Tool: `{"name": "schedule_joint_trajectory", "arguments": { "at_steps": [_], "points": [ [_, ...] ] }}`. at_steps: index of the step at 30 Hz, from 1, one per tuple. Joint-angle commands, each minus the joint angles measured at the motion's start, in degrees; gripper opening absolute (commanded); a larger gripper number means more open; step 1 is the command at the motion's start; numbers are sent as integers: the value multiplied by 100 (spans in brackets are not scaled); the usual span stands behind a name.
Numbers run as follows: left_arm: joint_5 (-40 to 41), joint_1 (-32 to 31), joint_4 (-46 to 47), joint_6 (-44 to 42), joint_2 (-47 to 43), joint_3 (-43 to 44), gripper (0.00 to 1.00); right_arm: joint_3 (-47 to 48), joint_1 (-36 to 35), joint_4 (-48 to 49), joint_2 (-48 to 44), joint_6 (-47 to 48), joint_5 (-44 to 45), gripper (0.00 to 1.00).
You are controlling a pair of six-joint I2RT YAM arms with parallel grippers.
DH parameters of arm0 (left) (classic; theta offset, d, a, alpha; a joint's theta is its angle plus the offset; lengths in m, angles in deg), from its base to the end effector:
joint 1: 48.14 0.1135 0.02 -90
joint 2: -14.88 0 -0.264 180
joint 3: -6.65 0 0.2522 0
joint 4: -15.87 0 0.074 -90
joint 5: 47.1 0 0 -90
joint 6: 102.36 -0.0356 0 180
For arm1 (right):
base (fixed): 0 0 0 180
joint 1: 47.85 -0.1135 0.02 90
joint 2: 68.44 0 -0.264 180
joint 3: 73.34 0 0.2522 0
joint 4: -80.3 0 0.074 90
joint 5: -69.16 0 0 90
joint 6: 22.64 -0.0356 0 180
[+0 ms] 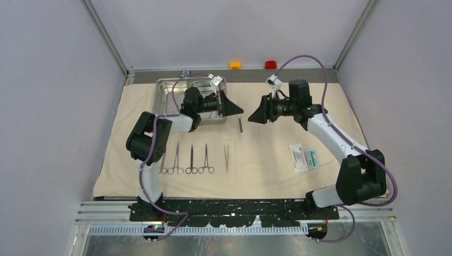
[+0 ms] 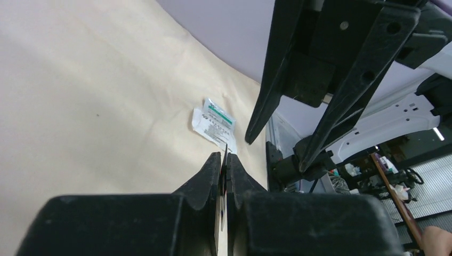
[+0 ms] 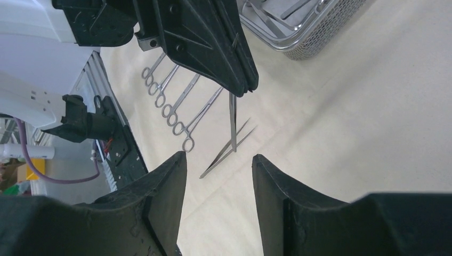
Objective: Open and lay out the surgical kit
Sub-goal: Adjust the medical item.
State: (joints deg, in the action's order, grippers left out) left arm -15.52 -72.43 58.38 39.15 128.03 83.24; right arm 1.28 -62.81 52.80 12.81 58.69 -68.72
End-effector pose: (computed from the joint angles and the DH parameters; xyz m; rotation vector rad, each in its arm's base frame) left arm 0.3690 -0.1998 0.2156 0.5672 1.7246 -1.7321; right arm 0.2940 0.1059 0.2904 -0.6077 2.0657 1.1384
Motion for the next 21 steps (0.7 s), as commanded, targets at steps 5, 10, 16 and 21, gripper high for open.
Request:
{"name": "schedule_joint_trajectory", "arguments": {
  "at_steps": [5,10,16,21],
  "points": [
    [69,-94,1548,1079,40,29,0,17,-331,269,132,168,-1,49],
    [-3,-217,1714,1175,14,-67,0,18,-435,422,246,130,-74,45],
    [-51,-345,1965,1353,81,-110,0,3,-481,546,224,132,-61,44],
    [-74,-392,2054,1393,110,-148,0,9,-479,554,248,126,-35,36]
  ]
}}
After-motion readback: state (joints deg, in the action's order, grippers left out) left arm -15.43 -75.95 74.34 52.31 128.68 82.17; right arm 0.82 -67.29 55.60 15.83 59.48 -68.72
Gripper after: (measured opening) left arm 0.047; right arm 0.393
